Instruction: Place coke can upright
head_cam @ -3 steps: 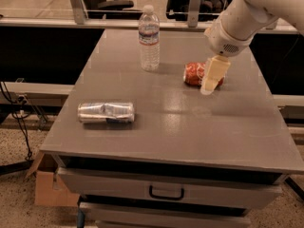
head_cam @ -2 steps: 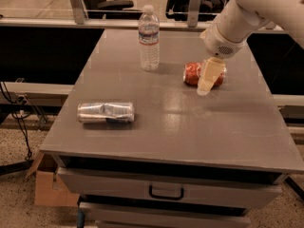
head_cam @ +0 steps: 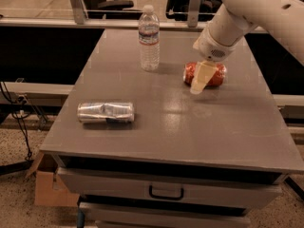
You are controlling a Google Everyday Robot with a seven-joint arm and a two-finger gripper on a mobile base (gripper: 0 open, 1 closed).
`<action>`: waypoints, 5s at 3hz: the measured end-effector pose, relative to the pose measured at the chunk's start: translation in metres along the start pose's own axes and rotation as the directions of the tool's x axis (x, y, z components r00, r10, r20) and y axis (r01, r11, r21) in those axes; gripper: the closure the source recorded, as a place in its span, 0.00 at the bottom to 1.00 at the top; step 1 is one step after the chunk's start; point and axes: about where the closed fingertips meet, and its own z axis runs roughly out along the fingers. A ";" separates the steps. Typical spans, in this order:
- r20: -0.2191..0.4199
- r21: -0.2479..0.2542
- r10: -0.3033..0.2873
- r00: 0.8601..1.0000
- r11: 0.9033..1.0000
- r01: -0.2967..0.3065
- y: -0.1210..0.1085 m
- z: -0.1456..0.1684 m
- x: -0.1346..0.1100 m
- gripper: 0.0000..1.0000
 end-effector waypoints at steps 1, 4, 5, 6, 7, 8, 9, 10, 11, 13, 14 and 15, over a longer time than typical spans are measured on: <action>0.002 -0.021 0.002 1.000 1.000 -0.002 0.001 0.012 -0.001 0.47; 0.213 0.128 0.070 0.975 0.987 -0.098 -0.024 -0.043 -0.022 1.00; 0.385 0.220 0.129 0.914 0.949 -0.227 -0.036 -0.080 -0.022 1.00; 0.549 0.216 0.210 0.809 0.899 -0.380 -0.039 -0.092 -0.014 1.00; 0.716 0.166 0.282 0.639 0.820 -0.548 -0.038 -0.100 0.000 1.00; 0.796 0.090 0.336 0.503 0.757 -0.648 -0.035 -0.099 0.014 1.00; 0.822 0.027 0.382 0.422 0.713 -0.700 -0.027 -0.088 0.023 1.00; 0.842 -0.015 0.402 0.360 0.684 -0.729 -0.018 -0.076 0.032 1.00; 0.857 -0.040 0.407 0.316 0.664 -0.746 -0.012 -0.068 0.036 0.82; 0.856 -0.064 0.429 0.289 0.642 -0.764 0.004 -0.059 0.044 0.28; 0.846 -0.073 0.448 0.288 0.633 -0.771 0.012 -0.054 0.046 0.07; 0.828 -0.062 0.472 0.304 0.615 -0.786 0.024 -0.057 0.056 0.00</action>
Offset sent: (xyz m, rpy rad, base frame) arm 0.0061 0.0087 -0.0153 0.0144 0.0278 0.0285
